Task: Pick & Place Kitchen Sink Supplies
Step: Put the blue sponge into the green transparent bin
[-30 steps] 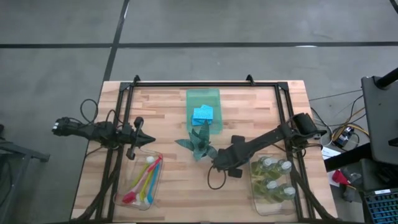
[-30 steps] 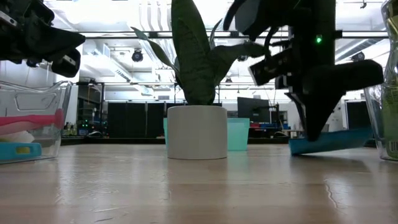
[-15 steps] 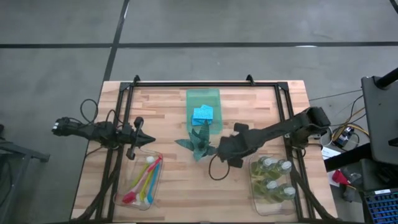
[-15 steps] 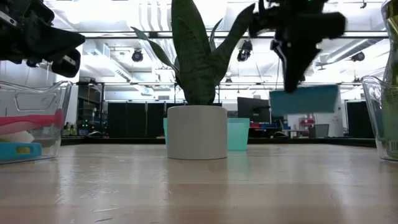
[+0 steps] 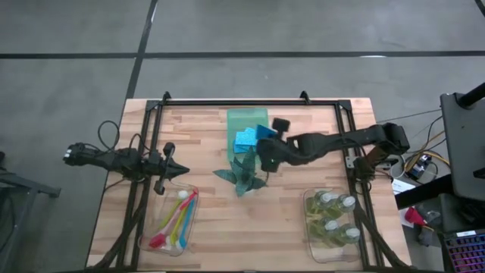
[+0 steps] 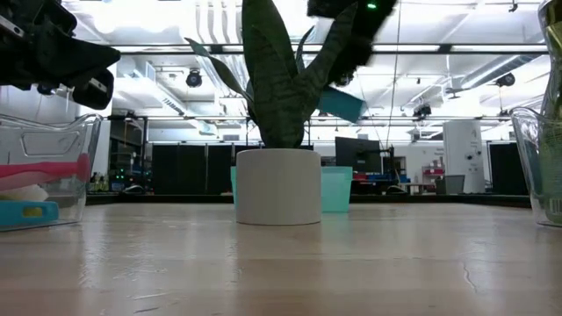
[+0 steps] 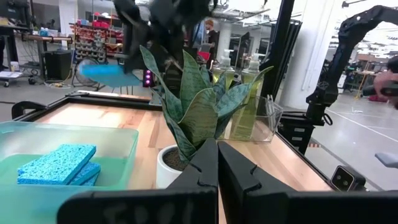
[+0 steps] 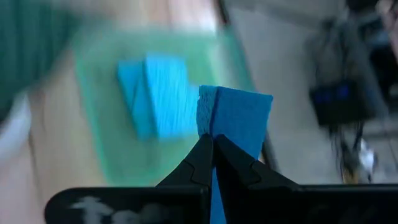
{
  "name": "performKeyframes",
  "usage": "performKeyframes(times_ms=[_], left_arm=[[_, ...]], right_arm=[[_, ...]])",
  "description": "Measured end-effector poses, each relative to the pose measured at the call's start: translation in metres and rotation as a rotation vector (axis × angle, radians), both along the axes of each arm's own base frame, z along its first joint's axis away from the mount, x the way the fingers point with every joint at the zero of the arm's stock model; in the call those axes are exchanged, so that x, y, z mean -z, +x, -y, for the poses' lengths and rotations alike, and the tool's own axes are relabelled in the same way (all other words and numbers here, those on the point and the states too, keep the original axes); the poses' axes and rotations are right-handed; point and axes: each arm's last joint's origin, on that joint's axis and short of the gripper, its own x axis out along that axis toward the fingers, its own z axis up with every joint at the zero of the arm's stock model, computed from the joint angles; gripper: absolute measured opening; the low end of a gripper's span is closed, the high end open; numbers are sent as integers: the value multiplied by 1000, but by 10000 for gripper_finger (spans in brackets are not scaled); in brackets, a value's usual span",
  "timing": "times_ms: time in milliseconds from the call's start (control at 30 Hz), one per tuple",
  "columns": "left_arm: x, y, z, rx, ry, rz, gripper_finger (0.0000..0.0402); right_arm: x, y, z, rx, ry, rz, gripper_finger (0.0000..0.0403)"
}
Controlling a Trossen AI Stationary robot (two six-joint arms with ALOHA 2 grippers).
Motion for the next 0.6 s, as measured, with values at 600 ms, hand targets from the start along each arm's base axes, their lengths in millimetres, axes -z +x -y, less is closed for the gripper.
performKeyframes(times_ms=[600], left_arm=[[0, 0, 0, 0, 0, 0, 0]], right_arm=[[30, 64, 73, -173, -31, 162, 8]])
